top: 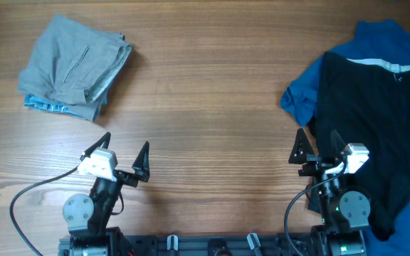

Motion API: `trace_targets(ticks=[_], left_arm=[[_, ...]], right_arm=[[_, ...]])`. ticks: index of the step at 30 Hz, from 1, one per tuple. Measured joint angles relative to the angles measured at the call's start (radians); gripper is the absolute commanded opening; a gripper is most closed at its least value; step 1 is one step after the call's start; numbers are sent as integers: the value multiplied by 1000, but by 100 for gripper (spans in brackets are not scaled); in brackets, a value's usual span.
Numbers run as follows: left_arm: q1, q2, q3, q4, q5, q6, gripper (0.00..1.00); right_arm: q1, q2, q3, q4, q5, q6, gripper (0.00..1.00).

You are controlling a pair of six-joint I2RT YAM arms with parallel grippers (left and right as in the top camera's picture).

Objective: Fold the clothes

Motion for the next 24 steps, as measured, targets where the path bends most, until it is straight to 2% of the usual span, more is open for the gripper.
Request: trace_targets(ticks=[21, 24], left_arm=[[0, 0, 0, 0, 0, 0, 100], [0, 0, 0, 2, -5, 2, 100]], right_arm=[[0, 0, 0, 0, 0, 0, 100], [0, 0, 0, 0, 0, 45, 100]])
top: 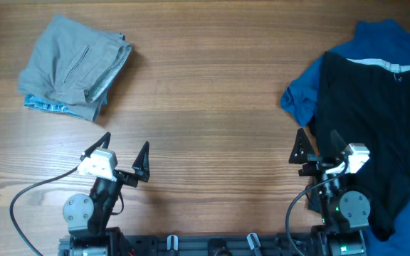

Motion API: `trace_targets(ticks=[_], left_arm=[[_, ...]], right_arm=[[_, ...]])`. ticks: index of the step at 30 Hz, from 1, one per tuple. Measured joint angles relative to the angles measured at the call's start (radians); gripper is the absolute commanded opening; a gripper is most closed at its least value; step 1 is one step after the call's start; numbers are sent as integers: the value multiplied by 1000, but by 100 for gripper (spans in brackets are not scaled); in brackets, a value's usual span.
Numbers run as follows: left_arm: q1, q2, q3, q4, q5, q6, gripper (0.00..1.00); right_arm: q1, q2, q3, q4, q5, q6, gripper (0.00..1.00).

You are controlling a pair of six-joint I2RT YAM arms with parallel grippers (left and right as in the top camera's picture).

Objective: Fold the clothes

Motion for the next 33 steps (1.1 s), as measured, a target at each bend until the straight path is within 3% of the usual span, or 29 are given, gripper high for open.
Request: trace_targets(ticks=[6, 11, 13, 15, 20, 22, 24, 26, 27, 29, 31, 33], left_arm=[[0, 0, 0, 10, -36, 6, 100], [0, 0, 8, 198, 13, -42, 100], [0, 1, 60, 167, 13, -59, 100], [0, 29, 171, 18, -23, -70, 100], [0, 312, 553, -249, -94, -78, 100], [0, 532, 788, -403, -111, -81, 100], [0, 692, 945, -534, -116, -81, 100], [0, 924, 1158, -686, -122, -84, 100], [-1, 1034, 1265, -793, -122, -84, 100], [-2, 1183, 1424, -857, -121, -84, 100], [-2, 1293, 1516, -863, -109, -84, 100], [-2, 1341, 1529, -852, -98, -84, 100]], right_arm=[[0, 3, 0, 8, -56, 48, 100], [0, 18, 106, -107, -237, 46, 100], [0, 62, 269, -248, -277, 10, 100], [0, 110, 378, -335, -279, -40, 100], [0, 531, 826, -636, -261, -138, 100], [0, 708, 974, -721, -260, -166, 100], [-2, 928, 1173, -828, -257, -203, 100], [-30, 1265, 1505, -1021, -273, -255, 100], [-35, 1313, 1560, -1038, -282, -262, 100], [-45, 1460, 1727, -1053, -314, -262, 100], [-47, 1534, 1776, -978, -309, -272, 100], [-60, 1600, 1788, -923, -233, -227, 92]])
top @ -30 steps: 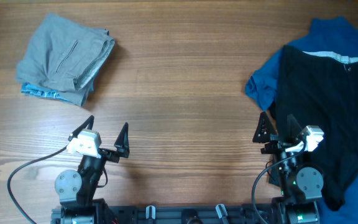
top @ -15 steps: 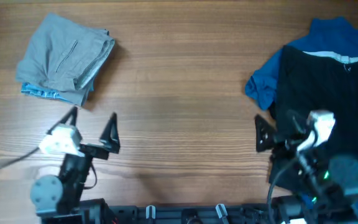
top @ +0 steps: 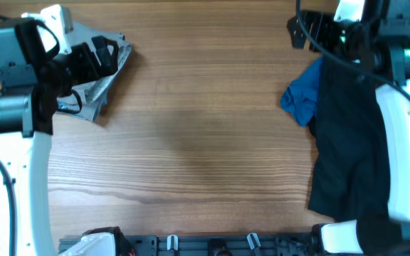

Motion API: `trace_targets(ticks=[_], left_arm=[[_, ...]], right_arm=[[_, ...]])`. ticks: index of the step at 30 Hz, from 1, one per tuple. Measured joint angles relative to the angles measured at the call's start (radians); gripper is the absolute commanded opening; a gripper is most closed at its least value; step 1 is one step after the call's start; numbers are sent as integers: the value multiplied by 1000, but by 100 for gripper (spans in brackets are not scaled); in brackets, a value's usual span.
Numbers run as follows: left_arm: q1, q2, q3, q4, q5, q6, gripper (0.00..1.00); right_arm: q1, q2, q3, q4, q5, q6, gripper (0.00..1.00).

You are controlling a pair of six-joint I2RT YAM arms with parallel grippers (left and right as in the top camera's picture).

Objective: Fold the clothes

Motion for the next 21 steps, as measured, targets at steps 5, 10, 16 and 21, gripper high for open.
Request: trace_targets(ticks=[5, 10, 16, 21], left_arm=[[0, 34, 0, 13, 32, 0, 100], [0, 35, 2, 35, 56, 0, 100], [0, 35, 3, 39, 60, 0, 100], [0, 35, 4, 43, 60, 0, 100]], right_arm=[[-62, 237, 10, 62, 231, 122, 77], [-100, 554, 9, 144, 331, 193, 72], [-163, 657, 9, 173, 332, 230, 64], [-173, 668, 9, 205, 331, 241, 68]])
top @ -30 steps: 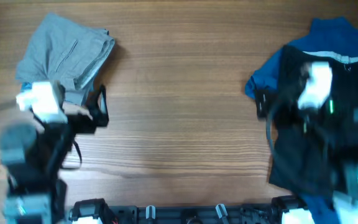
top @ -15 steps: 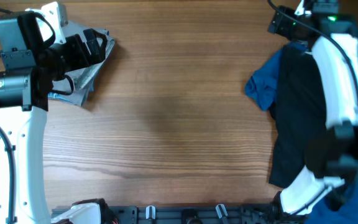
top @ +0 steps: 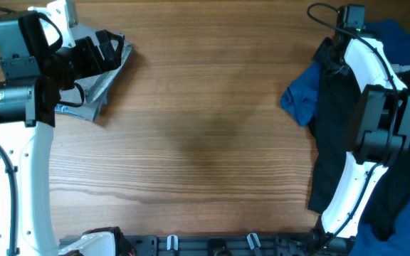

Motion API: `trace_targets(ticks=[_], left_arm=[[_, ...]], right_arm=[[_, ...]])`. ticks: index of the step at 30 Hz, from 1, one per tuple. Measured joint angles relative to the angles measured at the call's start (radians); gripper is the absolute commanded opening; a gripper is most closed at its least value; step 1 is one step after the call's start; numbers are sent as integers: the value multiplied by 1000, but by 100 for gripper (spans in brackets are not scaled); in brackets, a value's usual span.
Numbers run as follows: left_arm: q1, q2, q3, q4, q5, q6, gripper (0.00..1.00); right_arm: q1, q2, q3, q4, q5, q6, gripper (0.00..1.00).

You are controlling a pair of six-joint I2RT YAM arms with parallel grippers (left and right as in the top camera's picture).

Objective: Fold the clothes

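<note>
A black garment (top: 337, 149) lies spread over a blue garment (top: 300, 98) at the right of the table. My right gripper (top: 328, 54) reaches down onto the black garment's upper left corner; its fingers are dark against the cloth and hard to make out. At the far left a folded grey garment (top: 91, 84) rests on a light blue piece (top: 64, 109). My left gripper (top: 105, 48) hovers over the grey garment's upper right part and hides much of it; how its jaws stand is unclear.
The brown wooden table (top: 205, 135) stretches between the two piles. My white left arm (top: 16, 171) runs along the left edge, my right arm (top: 361, 163) lies over the black garment. The arm bases' rail (top: 212, 245) lines the front edge.
My right arm has swung so its gripper now sits at the black garment's upper left corner, where before it was higher at the table's far edge. The left gripper has barely shifted over the grey garment.
Both arms sat folded at the front edge with grippers open, unchanged across the first two moments. Then both were stretched to the far side, left over the grey folded garment, right above the dark pile. Now the right gripper is down at the black cloth.
</note>
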Motion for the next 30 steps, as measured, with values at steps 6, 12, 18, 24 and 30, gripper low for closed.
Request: trace_targets(ticks=[6, 12, 18, 24, 30], left_arm=[[0, 0, 0, -1, 0, 0, 100], [0, 0, 0, -1, 11, 0, 100], [0, 0, 0, -1, 18, 0, 100], [0, 0, 0, 0, 19, 0, 100], [1, -1, 1, 19, 23, 0, 100]], right_arm=[[-1, 0, 0, -1, -31, -18, 64], [-1, 10, -32, 2, -43, -29, 53], [-1, 13, -32, 3, -42, -32, 4], [-19, 14, -7, -20, -40, -32, 4], [-64, -229, 10, 35, -83, -127, 4]])
